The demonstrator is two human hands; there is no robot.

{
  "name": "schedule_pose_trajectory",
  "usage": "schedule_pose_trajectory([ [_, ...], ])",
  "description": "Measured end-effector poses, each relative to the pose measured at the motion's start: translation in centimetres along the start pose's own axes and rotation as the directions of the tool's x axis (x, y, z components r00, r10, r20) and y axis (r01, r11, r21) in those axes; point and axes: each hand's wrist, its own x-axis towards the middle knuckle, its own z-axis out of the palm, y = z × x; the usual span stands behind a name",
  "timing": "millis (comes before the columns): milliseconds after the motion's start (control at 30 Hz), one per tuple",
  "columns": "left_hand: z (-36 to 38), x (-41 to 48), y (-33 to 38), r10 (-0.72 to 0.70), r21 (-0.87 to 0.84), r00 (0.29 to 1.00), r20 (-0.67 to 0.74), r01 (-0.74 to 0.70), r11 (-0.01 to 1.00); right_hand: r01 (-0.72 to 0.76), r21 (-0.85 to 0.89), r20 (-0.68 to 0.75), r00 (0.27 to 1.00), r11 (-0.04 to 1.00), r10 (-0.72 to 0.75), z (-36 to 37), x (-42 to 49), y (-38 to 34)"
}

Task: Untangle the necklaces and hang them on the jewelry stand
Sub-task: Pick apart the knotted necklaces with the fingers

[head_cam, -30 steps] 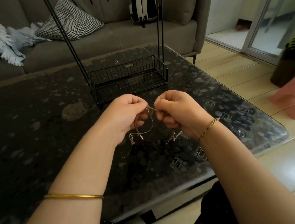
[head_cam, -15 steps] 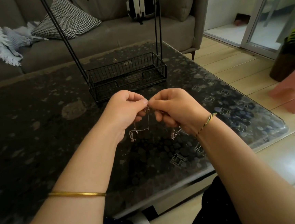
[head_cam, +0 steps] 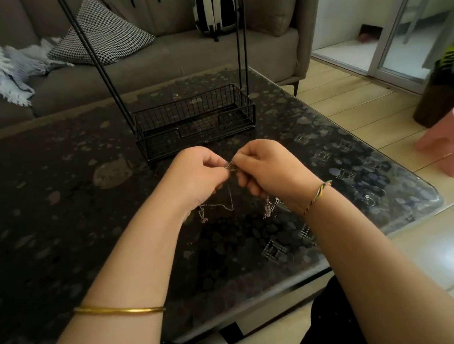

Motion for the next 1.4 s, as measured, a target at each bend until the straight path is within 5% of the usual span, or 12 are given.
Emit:
schedule_pose_trajectory([
  [300, -0.24, -0.01, 0.62, -0.197, -0.407, 0.98, 0.036, 0.195, 0.893, -0.098, 0.172, 0.148, 0.986, 0.98, 0.073, 0.16, 0.0, -0.06],
  [467, -0.43, -0.3, 0.83, -0.174, -0.39, 0.977, 0.122, 0.208, 0.897, -0.117, 0.192, 0.073, 0.992, 0.974, 0.105, -0.04, 0.23, 0.15],
  [700, -0.44, -0.26, 0.36, -0.138, -0.241, 0.972, 0.189, 0.182, 0.953, -0.06, -0.001, -0.062, 0.996, 0.998, 0.059, 0.2, 0.47, 0.39],
  [1133, -0.72, -0.15, 0.67, -0.292, -0.457, 0.952, 0.095, 0.302, 0.837, -0.126, 0.213, 0.056, 0.992, 0.969, 0.117, -0.25, -0.05, -0.3],
  [1400, -0.64, -0.3, 0.87, -0.285, -0.424, 0.951, 0.121, 0.309, 0.851, 0.011, 0.162, -0.118, 0.993, 0.987, 0.008, -0.07, 0.05, 0.02],
])
